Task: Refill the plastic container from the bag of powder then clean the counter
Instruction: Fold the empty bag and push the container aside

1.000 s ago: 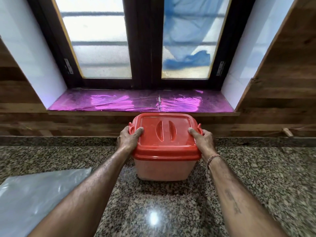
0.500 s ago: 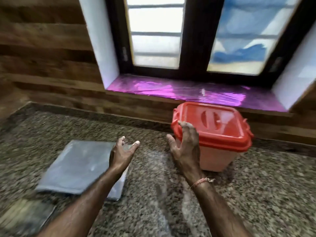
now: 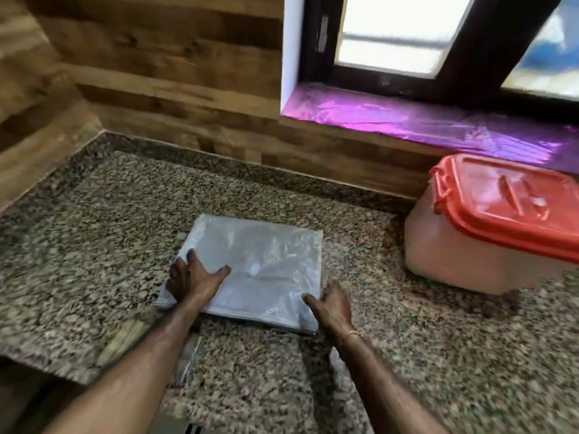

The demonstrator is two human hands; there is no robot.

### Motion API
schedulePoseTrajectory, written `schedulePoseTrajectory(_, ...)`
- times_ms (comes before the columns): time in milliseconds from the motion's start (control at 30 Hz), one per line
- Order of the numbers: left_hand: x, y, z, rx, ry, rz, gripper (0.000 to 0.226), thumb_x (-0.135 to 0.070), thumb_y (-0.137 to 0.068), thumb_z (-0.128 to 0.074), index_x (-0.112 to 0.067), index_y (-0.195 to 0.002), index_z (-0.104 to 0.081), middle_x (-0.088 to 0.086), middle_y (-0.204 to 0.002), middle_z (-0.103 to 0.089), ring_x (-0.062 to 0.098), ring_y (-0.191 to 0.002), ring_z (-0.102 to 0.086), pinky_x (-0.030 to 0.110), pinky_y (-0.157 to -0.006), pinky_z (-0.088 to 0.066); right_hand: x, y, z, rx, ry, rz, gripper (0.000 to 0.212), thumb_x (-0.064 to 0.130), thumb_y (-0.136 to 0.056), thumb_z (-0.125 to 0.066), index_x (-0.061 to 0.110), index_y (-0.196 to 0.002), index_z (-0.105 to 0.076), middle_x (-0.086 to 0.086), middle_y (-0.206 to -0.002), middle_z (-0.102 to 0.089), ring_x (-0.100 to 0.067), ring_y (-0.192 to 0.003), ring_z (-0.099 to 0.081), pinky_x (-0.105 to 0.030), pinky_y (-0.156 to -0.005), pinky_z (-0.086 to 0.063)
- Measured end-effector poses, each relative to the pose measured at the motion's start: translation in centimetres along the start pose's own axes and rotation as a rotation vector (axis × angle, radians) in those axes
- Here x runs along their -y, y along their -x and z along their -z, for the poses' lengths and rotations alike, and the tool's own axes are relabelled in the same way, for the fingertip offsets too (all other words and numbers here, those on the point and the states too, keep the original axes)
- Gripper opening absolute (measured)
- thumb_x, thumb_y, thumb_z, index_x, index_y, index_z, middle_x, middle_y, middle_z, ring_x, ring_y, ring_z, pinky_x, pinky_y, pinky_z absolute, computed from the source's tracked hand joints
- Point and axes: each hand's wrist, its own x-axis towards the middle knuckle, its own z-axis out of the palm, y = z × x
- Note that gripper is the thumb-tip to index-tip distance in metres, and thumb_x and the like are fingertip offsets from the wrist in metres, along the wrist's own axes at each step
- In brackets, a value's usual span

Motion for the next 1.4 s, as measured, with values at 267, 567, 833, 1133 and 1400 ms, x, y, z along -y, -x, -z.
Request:
schedulePoseTrajectory(267, 1.8, -3.9, 1.6, 0.056, 0.021, 0.064, 0.111, -0.057, -0.065, -0.089, -0.006, -0.148, -0.036, 0.026, -0.148, -0.044, 0.046, -0.134, -0.047, 0.056, -0.109, -0.039, 2.0, 0.6, 0.2, -0.018, -0.588, -0.22, 0.012, 0.012, -0.086, -0.078, 0.004, -0.091, -0.072, -0.022, -0.103, -0.075, -0.027, -0.072, -0.07, -0.028, -0.062, -0.058)
schedulePoseTrajectory(567, -1.2, 1.2, -0.6, 0.282, 0.64, 0.212, 0.038, -0.022, -0.072, -0.092, -0.006, -0.099, -0.07, 0.015, -0.1, -0.075, 0.029, -0.082, -0.072, 0.044, -0.081, -0.062, 2.5, 3.3, 1.4, 0.049, -1.272, -0.289, 0.033, 0.038, -0.096, -0.065, 0.018, -0.123, -0.063, -0.013, -0.117, -0.071, -0.03, -0.109, -0.063, -0.048, -0.092, -0.055)
schedulePoseTrajectory(833, -3.0, 8.5, -2.7, 0.24, 0.609, 0.139, 0.088, -0.018, -0.07, -0.093, -0.001, -0.14, -0.041, 0.01, -0.127, -0.059, 0.031, -0.112, -0.061, 0.042, -0.092, -0.053, 0.8, 3.2, 1.0, -0.136, -0.895, -0.366, 0.024, -0.003, -0.092, -0.068, -0.005, -0.115, -0.062, -0.016, -0.106, -0.068, -0.031, -0.092, -0.066, -0.043, -0.084, -0.058)
schedulePoseTrajectory(1133, -2.0, 6.4, -4.0, 0.287, -0.2, -0.232, 0.061, -0.055, -0.077, -0.08, -0.018, -0.121, -0.059, 0.009, -0.133, -0.056, 0.034, -0.121, -0.052, 0.049, -0.104, -0.039, -5.6, 4.7, 6.9, 0.074, -0.647, -0.32, 0.028, 0.001, -0.097, -0.063, -0.006, -0.124, -0.062, -0.02, -0.117, -0.071, -0.036, -0.102, -0.07, -0.049, -0.086, -0.06)
schedulePoseTrajectory(1400, -2.2, 8.2, -5.9, 0.387, -0.029, -0.123, 0.038, -0.052, -0.086, -0.075, -0.014, -0.085, -0.071, 0.002, -0.077, -0.073, 0.02, -0.064, -0.063, 0.024, -0.058, -0.044, -9.4, 5.3, 8.6, -0.129, -0.104, -0.294, 0.041, 0.047, -0.08, -0.073, 0.017, -0.108, -0.076, -0.002, -0.1, -0.078, -0.027, -0.091, -0.074, -0.043, -0.087, -0.061)
